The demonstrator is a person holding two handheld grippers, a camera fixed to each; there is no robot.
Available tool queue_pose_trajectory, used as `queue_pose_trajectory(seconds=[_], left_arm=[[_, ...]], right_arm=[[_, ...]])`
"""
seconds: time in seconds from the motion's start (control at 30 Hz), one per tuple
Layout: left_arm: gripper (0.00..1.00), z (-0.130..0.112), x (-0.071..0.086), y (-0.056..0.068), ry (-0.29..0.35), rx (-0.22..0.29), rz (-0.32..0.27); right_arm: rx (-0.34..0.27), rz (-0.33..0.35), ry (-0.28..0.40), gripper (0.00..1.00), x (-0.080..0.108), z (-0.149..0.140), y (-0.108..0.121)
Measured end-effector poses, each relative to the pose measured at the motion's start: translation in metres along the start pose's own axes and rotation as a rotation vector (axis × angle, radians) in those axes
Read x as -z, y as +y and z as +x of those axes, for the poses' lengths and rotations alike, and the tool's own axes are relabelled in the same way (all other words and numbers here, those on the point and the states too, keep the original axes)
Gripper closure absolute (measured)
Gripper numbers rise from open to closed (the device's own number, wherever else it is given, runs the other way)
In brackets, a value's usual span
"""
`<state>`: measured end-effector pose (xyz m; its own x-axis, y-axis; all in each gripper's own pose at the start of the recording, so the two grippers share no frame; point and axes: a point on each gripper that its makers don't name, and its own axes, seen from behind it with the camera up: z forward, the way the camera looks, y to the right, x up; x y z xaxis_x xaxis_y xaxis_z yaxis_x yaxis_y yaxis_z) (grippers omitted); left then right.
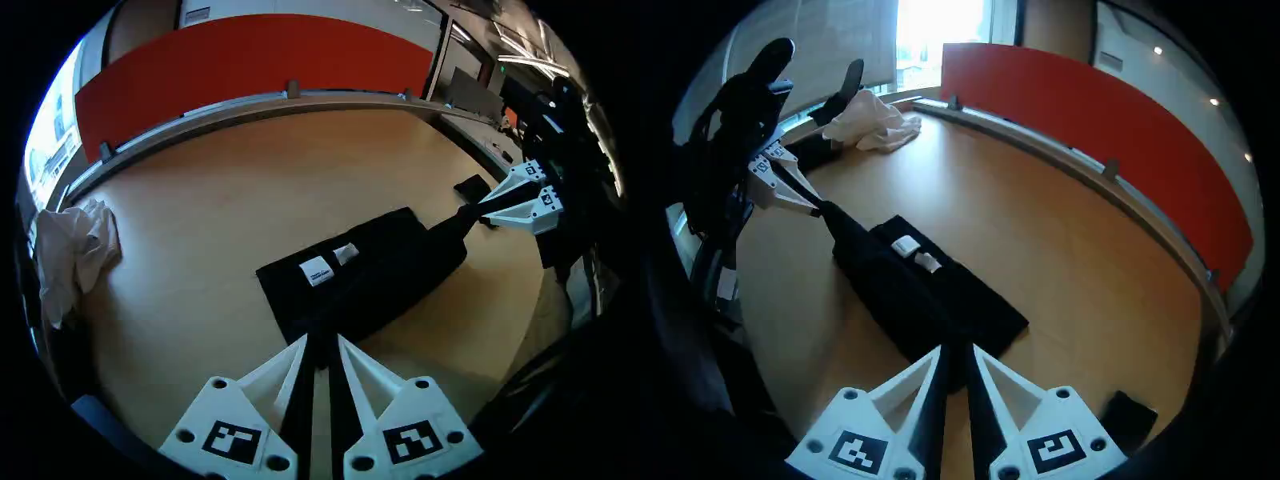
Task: Fold towel
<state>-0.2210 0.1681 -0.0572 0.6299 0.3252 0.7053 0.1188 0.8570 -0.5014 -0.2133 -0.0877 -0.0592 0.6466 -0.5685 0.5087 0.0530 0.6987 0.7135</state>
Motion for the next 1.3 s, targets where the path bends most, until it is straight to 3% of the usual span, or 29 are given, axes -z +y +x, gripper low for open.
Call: queue_pose_trajectory(seconds=[0.5,0.87,1.1,1.3], left_arm=[[0.89,-0.006,-0.04,-0.014,-0.044,0.026,-0.011],[0.89,-0.01,-0.07,-0.024,-0.067,-0.008,0.029],[0.88,-0.007,-0.082,-0.031,-0.068,-0.004,0.05],[0.78,-0.003,-0.09,-0.039,-0.065,-0.017,0.075]], right_arm=[[-0.024,0.019,-0.059,0.86,-0.031,-0.014,0.01],[-0.055,0.008,-0.095,0.86,-0.057,-0.026,0.019],[-0.075,-0.008,-0.097,0.86,-0.068,-0.028,0.025],[-0.088,-0.018,-0.11,0.81,-0.077,-0.033,0.029]])
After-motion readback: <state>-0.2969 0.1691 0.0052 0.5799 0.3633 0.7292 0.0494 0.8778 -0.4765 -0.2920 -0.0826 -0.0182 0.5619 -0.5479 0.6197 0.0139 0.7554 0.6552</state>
